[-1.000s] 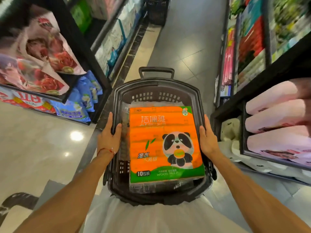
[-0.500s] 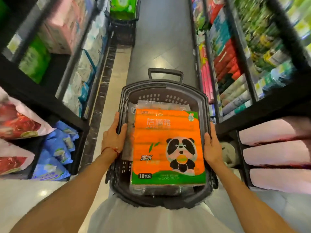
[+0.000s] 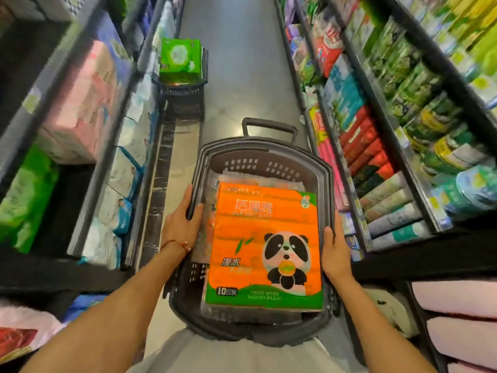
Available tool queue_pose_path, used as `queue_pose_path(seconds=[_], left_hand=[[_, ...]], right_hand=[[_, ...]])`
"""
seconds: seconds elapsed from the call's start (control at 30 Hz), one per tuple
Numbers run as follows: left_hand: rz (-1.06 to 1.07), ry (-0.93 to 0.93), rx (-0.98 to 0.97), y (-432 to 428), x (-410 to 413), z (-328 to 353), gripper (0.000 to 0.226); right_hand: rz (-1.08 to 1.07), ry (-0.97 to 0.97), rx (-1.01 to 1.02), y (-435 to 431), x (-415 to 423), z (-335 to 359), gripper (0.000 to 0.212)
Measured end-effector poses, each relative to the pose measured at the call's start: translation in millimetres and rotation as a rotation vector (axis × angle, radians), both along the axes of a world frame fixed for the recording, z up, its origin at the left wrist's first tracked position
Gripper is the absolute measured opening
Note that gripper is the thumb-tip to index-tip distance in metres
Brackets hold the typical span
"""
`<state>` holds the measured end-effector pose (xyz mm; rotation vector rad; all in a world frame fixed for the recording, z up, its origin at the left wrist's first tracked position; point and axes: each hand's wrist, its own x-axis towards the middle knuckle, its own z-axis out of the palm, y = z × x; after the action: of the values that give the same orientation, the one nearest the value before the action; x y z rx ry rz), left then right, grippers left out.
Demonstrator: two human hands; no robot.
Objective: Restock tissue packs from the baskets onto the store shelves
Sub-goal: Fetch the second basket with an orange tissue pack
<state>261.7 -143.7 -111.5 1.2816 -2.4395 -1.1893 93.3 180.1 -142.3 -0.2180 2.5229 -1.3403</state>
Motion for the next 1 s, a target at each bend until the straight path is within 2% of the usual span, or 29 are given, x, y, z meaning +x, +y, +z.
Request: queue_pose_path(seconds=[0.3, 0.53, 0.73, 1.0], left_hand=[[0.123, -0.06, -0.006, -136, -139, 3, 0.063], [0.118, -0.059, 0.007, -212, -227, 13, 0.063], [0.031, -0.034, 0.096, -301, -331, -10, 0.063], [-0.091, -0.036, 0.103, -431, -474, -10, 0.062]], right_hand=[[0.118, -0.087, -0.06, -151, -173, -4, 0.055], [0.116, -0.088, -0.032, -233, -262, 5, 0.057], [0.046, -0.04, 0.035, -301, -347, -8, 0.058], [-0.076, -0.081, 0.076, -406, -451, 2, 0.059]])
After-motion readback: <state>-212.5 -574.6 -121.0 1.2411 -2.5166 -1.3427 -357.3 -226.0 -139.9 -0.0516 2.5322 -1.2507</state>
